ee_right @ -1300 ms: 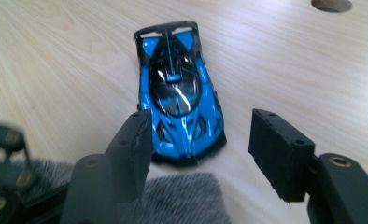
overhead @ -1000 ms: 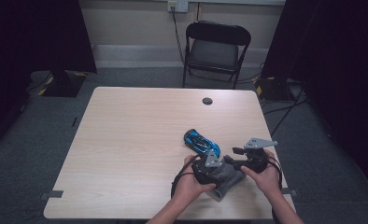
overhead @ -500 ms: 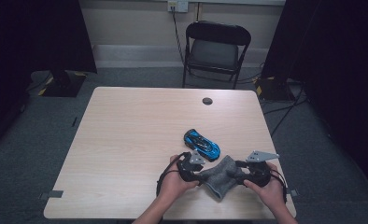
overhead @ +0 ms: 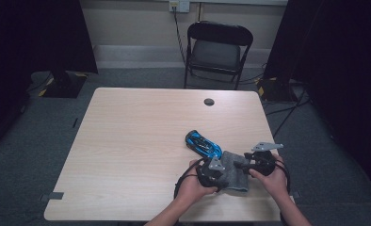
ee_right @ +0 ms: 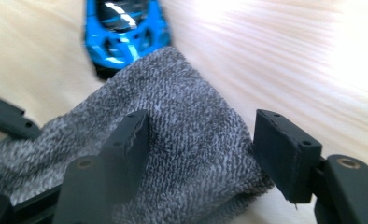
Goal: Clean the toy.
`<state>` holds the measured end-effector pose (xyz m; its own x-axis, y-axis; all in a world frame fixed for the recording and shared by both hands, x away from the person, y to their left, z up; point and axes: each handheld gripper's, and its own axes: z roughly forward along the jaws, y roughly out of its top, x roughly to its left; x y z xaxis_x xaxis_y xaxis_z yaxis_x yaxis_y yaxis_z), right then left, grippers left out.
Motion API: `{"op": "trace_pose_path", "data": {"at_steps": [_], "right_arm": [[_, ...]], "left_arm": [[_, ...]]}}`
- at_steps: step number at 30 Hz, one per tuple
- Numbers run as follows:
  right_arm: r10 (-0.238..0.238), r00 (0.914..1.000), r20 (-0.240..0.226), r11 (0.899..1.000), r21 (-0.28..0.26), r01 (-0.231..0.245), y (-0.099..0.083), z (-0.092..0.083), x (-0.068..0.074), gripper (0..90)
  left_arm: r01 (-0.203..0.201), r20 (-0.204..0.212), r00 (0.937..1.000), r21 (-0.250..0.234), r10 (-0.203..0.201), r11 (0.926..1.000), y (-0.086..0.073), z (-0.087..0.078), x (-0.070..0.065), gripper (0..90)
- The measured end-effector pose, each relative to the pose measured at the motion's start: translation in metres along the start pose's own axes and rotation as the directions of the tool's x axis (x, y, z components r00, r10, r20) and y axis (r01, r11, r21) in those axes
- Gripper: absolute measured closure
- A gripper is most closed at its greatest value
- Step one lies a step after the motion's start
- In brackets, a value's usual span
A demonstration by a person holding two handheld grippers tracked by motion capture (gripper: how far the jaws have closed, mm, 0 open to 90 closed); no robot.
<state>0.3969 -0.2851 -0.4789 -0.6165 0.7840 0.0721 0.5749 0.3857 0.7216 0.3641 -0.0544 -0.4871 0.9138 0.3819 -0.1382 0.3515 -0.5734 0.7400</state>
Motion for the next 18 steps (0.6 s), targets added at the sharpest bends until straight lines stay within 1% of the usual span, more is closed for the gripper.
{"op": "trace_pose_path", "data": {"at_steps": [2,4,6,7,9,10,11,13,16,18], "right_arm": [[0.013,0.9999,0.01,1.0,-0.004,-0.013,0.001,-0.002,-0.005,36.5],[0.035,0.9991,0.022,0.999,-0.02,-0.035,0.001,-0.006,-0.006,36.6],[0.058,0.9982,0.015,0.997,-0.046,-0.057,0.001,-0.012,-0.004,36.3],[0.063,0.9979,0.012,0.997,-0.049,-0.062,0.002,-0.015,-0.002,35.7],[0.048,0.9988,0.001,0.997,-0.058,-0.048,0.003,-0.02,0.005,35.5],[0.049,0.9988,0.0,0.997,-0.061,-0.049,0.004,-0.023,0.009,35.4],[0.048,0.9989,-0.005,0.997,-0.065,-0.048,0.004,-0.025,0.014,34.9],[0.051,0.9986,-0.016,0.996,-0.066,-0.052,0.002,-0.028,0.024,34.4],[0.06,0.9981,-0.016,0.997,-0.057,-0.061,-0.007,-0.027,0.04,32.7],[0.072,0.9974,-0.004,0.997,-0.034,-0.072,-0.013,-0.024,0.046,31.6]], "left_arm": [[-0.002,-0.004,1.0,-0.01,0.002,0.9999,0.004,0.003,0.0,55.4],[0.002,-0.01,1.0,-0.022,-0.002,0.9998,0.006,0.002,0.001,50.9],[-0.006,-0.027,0.9996,-0.028,0.005,0.9996,0.006,-0.001,0.001,49.3],[-0.007,-0.038,0.9992,-0.028,0.006,0.9996,0.006,-0.004,0.002,46.9],[-0.001,-0.062,0.9981,-0.033,-0.001,0.9994,0.006,-0.01,0.003,42.4],[-0.001,-0.072,0.9974,-0.042,-0.002,0.9991,0.006,-0.014,0.004,40.4],[-0.006,-0.085,0.9964,-0.045,0.002,0.999,0.006,-0.019,0.005,40.1],[-0.002,-0.104,0.9945,-0.052,-0.003,0.9987,0.006,-0.025,0.008,37.9],[-0.003,-0.145,0.9894,-0.055,-0.005,0.9985,0.006,-0.037,0.018,35.7],[0.006,-0.179,0.9837,-0.061,-0.017,0.9981,0.006,-0.044,0.03,33.8]]}}
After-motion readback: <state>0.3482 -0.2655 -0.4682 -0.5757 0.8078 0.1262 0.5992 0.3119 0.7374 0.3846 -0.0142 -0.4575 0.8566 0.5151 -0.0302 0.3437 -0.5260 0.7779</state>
